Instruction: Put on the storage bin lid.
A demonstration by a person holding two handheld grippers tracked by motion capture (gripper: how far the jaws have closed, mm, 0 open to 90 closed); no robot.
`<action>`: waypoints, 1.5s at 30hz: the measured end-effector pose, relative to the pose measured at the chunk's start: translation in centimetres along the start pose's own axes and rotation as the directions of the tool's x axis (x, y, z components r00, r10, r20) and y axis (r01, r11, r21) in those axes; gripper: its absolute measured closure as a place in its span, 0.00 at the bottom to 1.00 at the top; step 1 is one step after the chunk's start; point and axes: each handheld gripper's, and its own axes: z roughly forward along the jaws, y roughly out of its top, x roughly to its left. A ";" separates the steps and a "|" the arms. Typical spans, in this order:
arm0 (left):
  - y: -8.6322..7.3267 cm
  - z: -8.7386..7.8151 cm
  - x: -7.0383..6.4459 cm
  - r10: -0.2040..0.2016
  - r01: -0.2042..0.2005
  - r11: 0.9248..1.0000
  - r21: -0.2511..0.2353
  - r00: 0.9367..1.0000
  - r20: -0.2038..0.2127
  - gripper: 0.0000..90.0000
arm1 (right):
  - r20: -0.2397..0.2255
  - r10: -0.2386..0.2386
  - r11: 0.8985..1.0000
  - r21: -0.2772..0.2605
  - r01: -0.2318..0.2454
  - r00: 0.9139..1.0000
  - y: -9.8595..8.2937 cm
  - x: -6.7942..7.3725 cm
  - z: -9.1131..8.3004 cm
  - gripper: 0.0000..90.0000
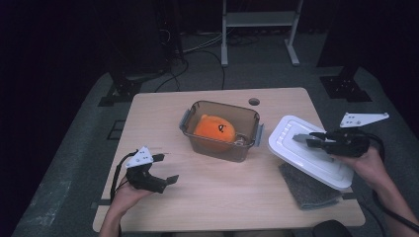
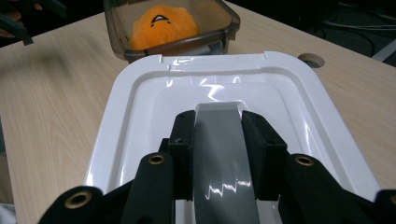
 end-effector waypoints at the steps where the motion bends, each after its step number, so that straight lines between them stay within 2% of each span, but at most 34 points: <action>1: 0.0 0.0 0.0 0.001 -0.001 1.000 0.001 1.000 -0.001 0.05 | -0.002 -0.003 1.000 -0.001 0.003 1.000 0.2 0.1 -0.1 0.73; 15: -0.1 0.0 0.1 -0.002 0.002 1.000 0.002 1.000 0.000 0.05 | -0.013 -0.055 0.998 -0.016 0.055 0.998 3.5 0.8 0.0 0.73; 32: -0.1 -0.1 0.1 -0.004 0.004 1.000 0.001 1.000 0.000 0.05 | -0.069 -0.145 0.989 -0.017 0.144 0.987 8.5 2.5 3.0 0.73; 45: -0.1 -0.2 0.2 -0.008 0.008 1.000 -0.008 1.000 0.001 0.05 | -0.109 -0.183 0.983 -0.017 0.183 0.977 11.6 3.7 5.5 0.73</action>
